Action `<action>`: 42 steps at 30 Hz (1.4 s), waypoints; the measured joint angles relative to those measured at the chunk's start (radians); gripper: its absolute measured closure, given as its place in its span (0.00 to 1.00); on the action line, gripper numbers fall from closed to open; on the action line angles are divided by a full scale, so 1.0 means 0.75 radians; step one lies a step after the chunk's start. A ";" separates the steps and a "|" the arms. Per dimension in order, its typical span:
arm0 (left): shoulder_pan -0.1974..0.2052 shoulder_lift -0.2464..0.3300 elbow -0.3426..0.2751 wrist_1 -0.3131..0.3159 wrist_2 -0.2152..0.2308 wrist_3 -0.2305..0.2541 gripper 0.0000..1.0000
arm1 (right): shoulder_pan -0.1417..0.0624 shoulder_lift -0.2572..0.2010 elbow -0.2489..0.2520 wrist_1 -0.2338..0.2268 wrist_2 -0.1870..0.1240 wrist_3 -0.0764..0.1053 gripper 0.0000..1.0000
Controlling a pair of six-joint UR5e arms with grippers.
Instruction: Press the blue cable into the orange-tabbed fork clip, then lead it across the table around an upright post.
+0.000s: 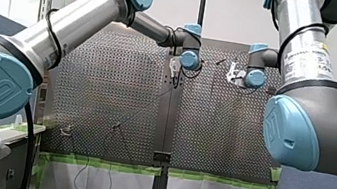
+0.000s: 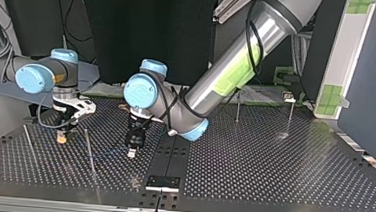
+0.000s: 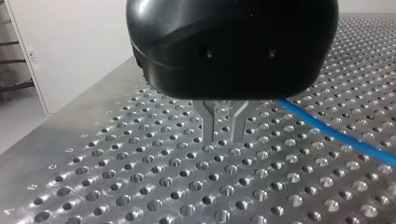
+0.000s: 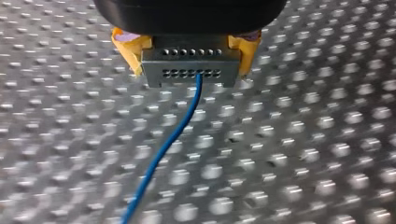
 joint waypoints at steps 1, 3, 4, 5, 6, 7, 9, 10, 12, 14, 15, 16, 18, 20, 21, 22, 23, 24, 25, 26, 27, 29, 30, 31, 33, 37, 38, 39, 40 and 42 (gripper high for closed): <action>-0.001 0.000 -0.001 0.000 0.002 0.000 0.66 | -0.002 0.011 0.011 -0.011 -0.012 -0.008 1.00; -0.001 0.000 -0.004 0.001 0.004 -0.001 0.48 | -0.005 0.029 0.024 -0.030 -0.030 -0.019 1.00; -0.001 0.000 -0.006 0.001 0.003 -0.001 0.48 | -0.006 0.041 0.030 -0.042 -0.042 -0.025 1.00; -0.002 0.000 -0.008 0.002 0.002 -0.001 0.48 | -0.007 0.049 0.033 -0.050 -0.050 -0.029 1.00; -0.002 0.000 -0.010 0.003 0.001 -0.001 0.21 | -0.008 0.056 0.036 -0.059 -0.059 -0.031 1.00; -0.002 0.000 -0.012 0.003 0.000 -0.001 0.21 | -0.009 0.063 0.038 -0.070 -0.071 -0.034 1.00; -0.004 0.000 -0.018 0.004 -0.008 0.000 0.07 | -0.010 0.070 0.041 -0.089 -0.089 -0.037 1.00; -0.005 0.000 -0.021 0.004 -0.013 0.000 0.07 | -0.010 0.074 0.041 -0.102 -0.102 -0.039 1.00; -0.006 0.000 -0.028 0.006 -0.022 0.001 0.04 | -0.010 0.080 0.042 -0.121 -0.123 -0.041 1.00; -0.006 0.000 -0.032 0.009 -0.026 0.002 0.00 | -0.010 0.089 0.042 -0.135 -0.149 -0.043 1.00; -0.006 0.001 -0.033 0.010 -0.027 0.002 0.00 | -0.010 0.093 0.042 -0.138 -0.160 -0.043 1.00; -0.006 0.001 -0.034 0.011 -0.027 0.002 0.00 | -0.010 0.099 0.042 -0.142 -0.174 -0.045 1.00; -0.007 0.001 -0.035 0.012 -0.025 0.003 0.00 | -0.009 0.108 0.043 -0.144 -0.194 -0.047 1.00; -0.007 0.001 -0.035 0.013 -0.027 0.005 0.00 | -0.007 0.117 0.045 -0.147 -0.216 -0.050 1.00; -0.007 0.001 -0.036 0.014 -0.027 0.005 0.00 | -0.006 0.120 0.046 -0.148 -0.225 -0.051 1.00; -0.007 0.001 -0.038 0.014 -0.028 0.006 0.00 | -0.005 0.125 0.047 -0.149 -0.237 -0.051 1.00; -0.007 0.001 -0.041 0.014 -0.029 0.007 0.00 | -0.004 0.129 0.048 -0.150 -0.243 -0.052 1.00; -0.007 0.001 -0.042 0.014 -0.030 0.007 0.00 | -0.004 0.133 0.049 -0.150 -0.247 -0.053 1.00; -0.007 0.001 -0.044 0.014 -0.030 0.008 0.00 | -0.003 0.138 0.050 -0.150 -0.246 -0.054 1.00; -0.007 0.001 -0.046 0.014 -0.031 0.008 0.00 | -0.002 0.143 0.051 -0.150 -0.243 -0.056 1.00; -0.007 0.001 -0.047 0.014 -0.031 0.008 0.00 | -0.002 0.147 0.051 -0.150 -0.238 -0.058 1.00; -0.007 0.001 -0.050 0.014 -0.031 0.009 0.00 | -0.001 0.158 0.052 -0.150 -0.223 -0.063 1.00; -0.007 0.001 -0.050 0.014 -0.031 0.009 0.00 | -0.001 0.163 0.052 -0.151 -0.215 -0.065 1.00; -0.006 0.001 -0.051 0.014 -0.031 0.009 0.00 | 0.000 0.168 0.056 -0.151 -0.205 -0.067 1.00; -0.006 0.001 -0.052 0.014 -0.031 0.009 0.00 | -0.001 0.173 0.063 -0.152 -0.187 -0.069 1.00; -0.006 0.001 -0.052 0.014 -0.032 0.009 0.00 | -0.007 0.177 0.094 -0.173 -0.144 -0.067 1.00; -0.006 0.001 -0.052 0.014 -0.032 0.009 0.00 | -0.008 0.178 0.102 -0.180 -0.135 -0.064 1.00; -0.006 0.001 -0.052 0.014 -0.032 0.009 0.00 | -0.009 0.179 0.111 -0.189 -0.125 -0.061 1.00; -0.006 0.001 -0.052 0.014 -0.033 0.009 0.00 | -0.010 0.180 0.124 -0.201 -0.112 -0.055 1.00; -0.006 0.001 -0.052 0.014 -0.033 0.009 0.00 | -0.011 0.181 0.142 -0.219 -0.093 -0.047 1.00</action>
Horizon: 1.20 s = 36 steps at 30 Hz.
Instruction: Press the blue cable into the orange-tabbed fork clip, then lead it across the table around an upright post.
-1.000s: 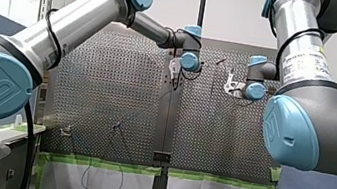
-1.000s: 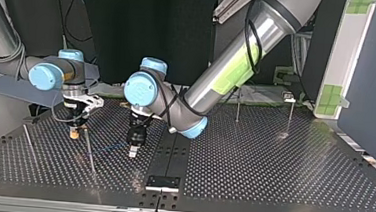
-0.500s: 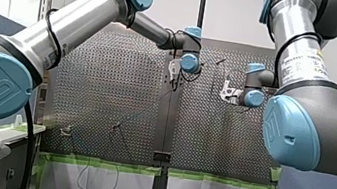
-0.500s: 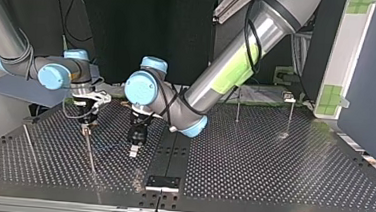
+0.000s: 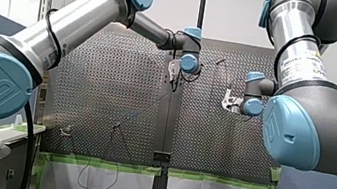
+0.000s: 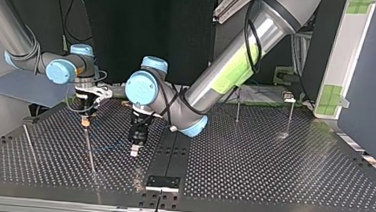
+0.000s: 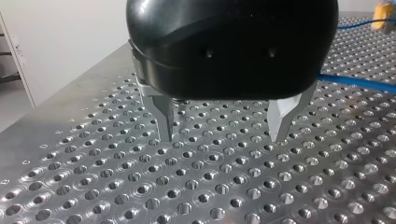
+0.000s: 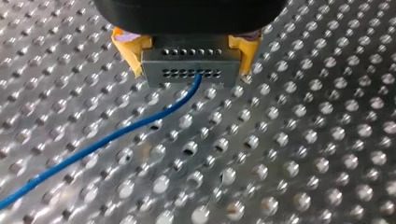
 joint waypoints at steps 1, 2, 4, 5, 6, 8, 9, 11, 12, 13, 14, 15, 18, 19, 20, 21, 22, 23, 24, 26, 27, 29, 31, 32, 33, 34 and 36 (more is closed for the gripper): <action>0.000 0.000 0.000 0.000 0.000 0.000 0.00 | 0.000 0.002 0.010 -0.012 0.012 0.004 1.00; 0.000 0.000 0.000 0.000 0.000 0.000 0.00 | 0.000 0.005 0.017 -0.022 0.021 0.006 1.00; 0.000 0.000 0.000 0.000 0.000 0.000 0.00 | 0.000 0.014 0.028 -0.040 0.037 0.008 1.00; 0.000 0.000 0.000 0.000 0.000 0.000 0.00 | 0.000 0.021 0.031 -0.044 0.046 0.008 1.00; 0.000 0.000 0.000 0.000 0.000 0.000 0.00 | 0.000 0.028 0.034 -0.047 0.054 0.007 1.00; 0.000 0.000 0.000 0.000 0.000 0.000 0.00 | -0.001 0.046 0.042 -0.056 0.075 0.008 1.00; 0.000 0.000 0.000 0.000 0.000 0.000 0.00 | -0.002 0.053 0.047 -0.062 0.083 0.010 1.00; 0.000 0.000 0.000 0.000 0.000 0.000 0.00 | -0.003 0.061 0.061 -0.076 0.094 0.015 1.00; 0.000 0.000 0.000 0.000 0.000 0.000 0.00 | -0.005 0.065 0.071 -0.086 0.098 0.020 1.00; 0.000 0.000 0.000 0.000 0.000 0.000 0.00 | -0.007 0.069 0.081 -0.096 0.101 0.026 1.00; 0.001 0.000 0.000 0.000 0.000 0.000 0.00 | -0.010 0.071 0.088 -0.104 0.102 0.029 1.00; 0.001 0.000 0.000 0.000 0.000 0.000 0.00 | -0.012 0.073 0.095 -0.112 0.103 0.031 1.00; 0.002 0.000 0.000 0.000 0.000 0.000 0.00 | -0.020 0.081 0.108 -0.142 0.104 0.033 1.00; 0.002 0.000 0.000 0.000 0.000 0.000 0.00 | -0.023 0.086 0.110 -0.153 0.106 0.034 1.00; 0.002 0.000 0.000 0.001 0.000 0.000 0.00 | -0.025 0.090 0.112 -0.160 0.108 0.033 1.00; 0.002 0.000 0.000 0.001 0.000 0.000 0.00 | -0.028 0.095 0.115 -0.166 0.111 0.033 1.00; 0.002 0.000 0.000 0.001 0.000 0.000 0.00 | -0.031 0.102 0.120 -0.174 0.115 0.032 1.00; 0.002 0.000 0.000 0.001 0.000 0.000 0.00 | -0.034 0.106 0.124 -0.182 0.117 0.032 1.00; 0.002 0.000 0.000 0.002 0.000 0.000 0.00 | -0.037 0.111 0.128 -0.189 0.119 0.032 1.00; 0.002 0.000 0.000 0.002 0.000 0.000 0.00 | -0.044 0.123 0.135 -0.207 0.121 0.031 1.00; 0.002 0.000 -0.001 0.002 0.000 0.000 0.00 | -0.048 0.129 0.138 -0.212 0.122 0.030 1.00; 0.002 0.000 -0.001 0.002 0.000 0.000 0.00 | -0.058 0.146 0.141 -0.222 0.123 0.027 1.00; 0.002 0.000 -0.001 0.002 0.000 0.000 0.00 | -0.068 0.162 0.142 -0.228 0.124 0.024 1.00; 0.002 0.000 -0.001 0.002 0.000 0.000 0.00 | -0.072 0.168 0.142 -0.230 0.126 0.023 1.00; 0.002 0.000 -0.001 0.002 0.000 0.000 0.00 | -0.075 0.174 0.142 -0.232 0.127 0.022 1.00; 0.002 0.000 0.000 0.002 0.000 0.000 0.00 | -0.080 0.182 0.142 -0.236 0.130 0.021 1.00; 0.002 0.000 0.000 0.002 0.000 0.001 0.00 | -0.087 0.192 0.143 -0.241 0.134 0.020 1.00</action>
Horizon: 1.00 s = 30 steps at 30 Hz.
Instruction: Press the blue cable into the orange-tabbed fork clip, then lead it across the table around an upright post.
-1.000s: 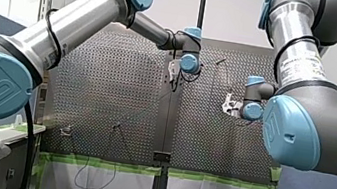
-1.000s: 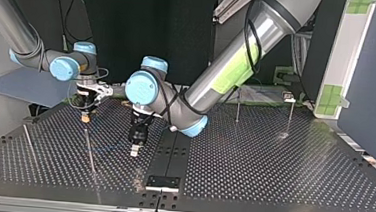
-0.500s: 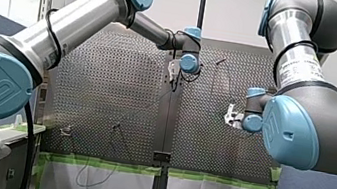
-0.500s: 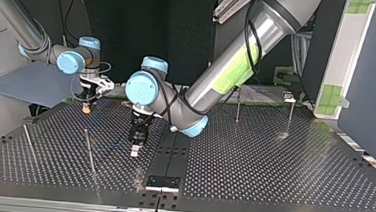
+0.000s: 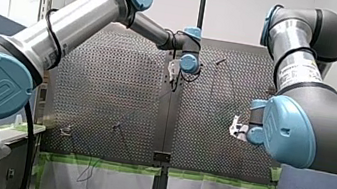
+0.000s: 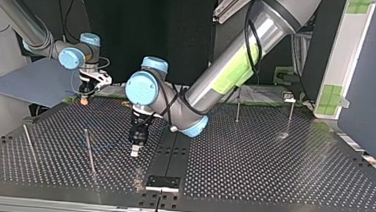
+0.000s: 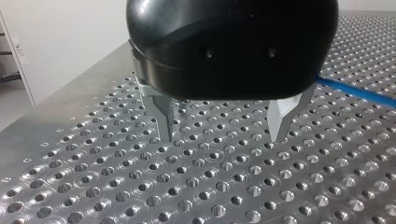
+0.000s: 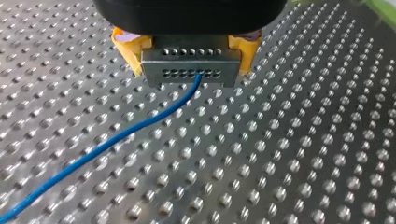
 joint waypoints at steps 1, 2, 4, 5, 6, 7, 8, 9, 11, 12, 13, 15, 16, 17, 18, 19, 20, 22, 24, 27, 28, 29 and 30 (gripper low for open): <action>0.000 0.000 0.000 0.000 0.000 0.000 0.00 | -0.004 0.006 0.000 -0.003 0.002 0.000 1.00; 0.000 0.000 0.000 0.000 0.000 0.000 0.00 | -0.007 0.010 0.001 -0.006 0.003 0.000 1.00; 0.000 0.000 0.000 0.000 0.000 0.000 0.00 | -0.015 0.019 0.001 -0.011 0.004 -0.001 1.00; 0.000 0.000 0.000 0.000 0.000 0.000 0.00 | -0.017 0.023 0.001 -0.013 0.004 -0.001 1.00; 0.001 0.000 0.000 0.000 0.000 0.000 0.00 | -0.019 0.028 0.001 -0.015 0.005 -0.001 1.00; 0.001 0.000 0.000 0.000 0.000 0.000 0.00 | -0.023 0.035 0.001 -0.019 0.005 -0.001 1.00; 0.001 0.000 0.000 0.000 0.000 0.001 0.00 | -0.026 0.041 0.001 -0.022 0.005 0.000 1.00; 0.002 0.000 0.000 0.000 0.000 0.001 0.00 | -0.028 0.048 0.000 -0.026 0.005 0.001 1.00; 0.001 0.000 0.000 0.000 0.000 0.001 0.00 | -0.034 0.065 0.000 -0.035 0.005 0.003 1.00; 0.001 0.000 0.000 0.000 0.000 0.001 0.00 | -0.037 0.071 0.000 -0.039 0.005 0.004 1.00; 0.001 0.000 0.000 0.000 0.000 0.001 0.00 | -0.040 0.079 0.000 -0.044 0.005 0.007 1.00; 0.000 0.000 0.000 0.000 0.000 0.001 0.00 | -0.045 0.088 -0.001 -0.050 0.005 0.009 1.00; 0.000 0.000 0.000 0.000 0.000 0.001 0.00 | -0.049 0.093 -0.001 -0.054 0.007 0.011 1.00; 0.000 0.000 0.000 0.000 0.000 0.001 0.00 | -0.052 0.097 -0.001 -0.056 0.009 0.013 1.00; 0.000 0.000 0.000 0.000 0.000 0.001 0.00 | -0.054 0.101 -0.001 -0.059 0.011 0.014 1.00; 0.001 0.000 0.000 0.000 0.000 0.002 0.00 | -0.058 0.108 -0.001 -0.062 0.013 0.016 1.00; 0.001 0.000 0.000 0.000 0.000 0.002 0.00 | -0.060 0.113 -0.001 -0.066 0.015 0.018 1.00; 0.002 0.000 0.000 0.000 0.000 0.002 0.00 | -0.065 0.126 -0.001 -0.074 0.018 0.020 1.00; 0.003 0.000 0.000 0.000 0.000 0.002 0.00 | -0.069 0.134 -0.001 -0.081 0.018 0.022 1.00; 0.003 0.000 0.000 0.000 0.000 0.001 0.00 | -0.074 0.145 -0.001 -0.088 0.021 0.026 1.00; 0.003 0.000 0.000 0.000 0.000 0.002 0.00 | -0.077 0.150 -0.001 -0.090 0.023 0.028 1.00; 0.003 0.000 0.000 0.000 0.001 0.002 0.00 | -0.078 0.154 -0.001 -0.091 0.024 0.029 1.00; 0.004 0.000 0.000 0.000 0.001 0.002 0.00 | -0.080 0.159 -0.001 -0.094 0.025 0.030 1.00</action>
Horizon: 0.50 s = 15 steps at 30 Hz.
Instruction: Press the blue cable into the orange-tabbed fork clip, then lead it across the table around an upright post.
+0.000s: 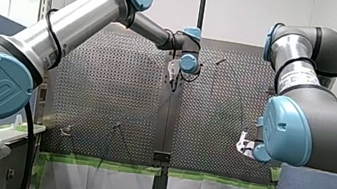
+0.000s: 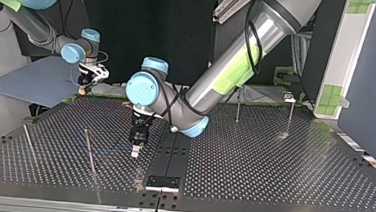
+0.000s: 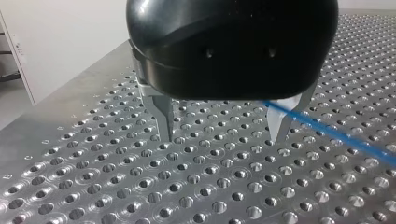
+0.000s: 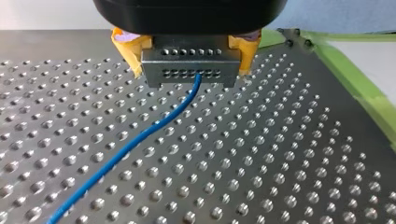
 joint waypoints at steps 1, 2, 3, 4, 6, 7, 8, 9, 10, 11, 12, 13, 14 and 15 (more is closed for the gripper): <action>0.000 0.000 0.000 0.000 0.000 0.000 0.00 | -0.003 0.008 0.000 -0.004 0.002 0.002 1.00; 0.000 0.000 0.000 0.000 0.000 0.000 0.00 | -0.005 0.015 -0.001 -0.007 0.003 0.003 1.00; 0.000 0.000 0.000 0.000 0.001 0.000 0.00 | -0.007 0.023 -0.001 -0.011 0.004 0.004 1.00; 0.000 0.000 0.000 0.000 0.001 0.000 0.00 | -0.009 0.032 -0.002 -0.016 0.005 0.005 1.00; 0.001 0.000 0.000 -0.001 0.001 0.000 0.00 | -0.012 0.043 -0.004 -0.020 0.006 0.006 1.00; 0.001 0.000 0.000 -0.001 0.001 0.000 0.00 | -0.014 0.048 -0.005 -0.021 0.006 0.007 1.00; 0.001 0.000 0.000 -0.002 0.002 -0.001 0.00 | -0.015 0.050 -0.005 -0.022 0.006 0.007 1.00; 0.001 0.000 0.000 -0.003 0.002 -0.001 0.00 | -0.015 0.052 -0.006 -0.022 0.006 0.007 1.00; 0.001 0.000 0.000 -0.005 0.002 -0.002 0.00 | -0.016 0.053 -0.007 -0.021 0.007 0.007 1.00; 0.001 0.000 0.000 -0.008 0.003 -0.005 0.00 | -0.016 0.053 -0.007 -0.021 0.007 0.008 1.00; 0.001 0.000 0.000 -0.012 0.003 -0.009 0.00 | -0.016 0.054 -0.008 -0.021 0.007 0.008 1.00; 0.001 0.000 0.000 -0.016 0.003 -0.014 0.00 | -0.016 0.054 -0.008 -0.020 0.007 0.009 1.00; 0.001 0.000 0.000 -0.021 0.004 -0.024 0.00 | -0.016 0.054 -0.008 -0.020 0.007 0.009 1.00; 0.001 0.000 0.000 -0.025 0.004 -0.032 0.00 | -0.017 0.054 -0.008 -0.019 0.007 0.009 1.00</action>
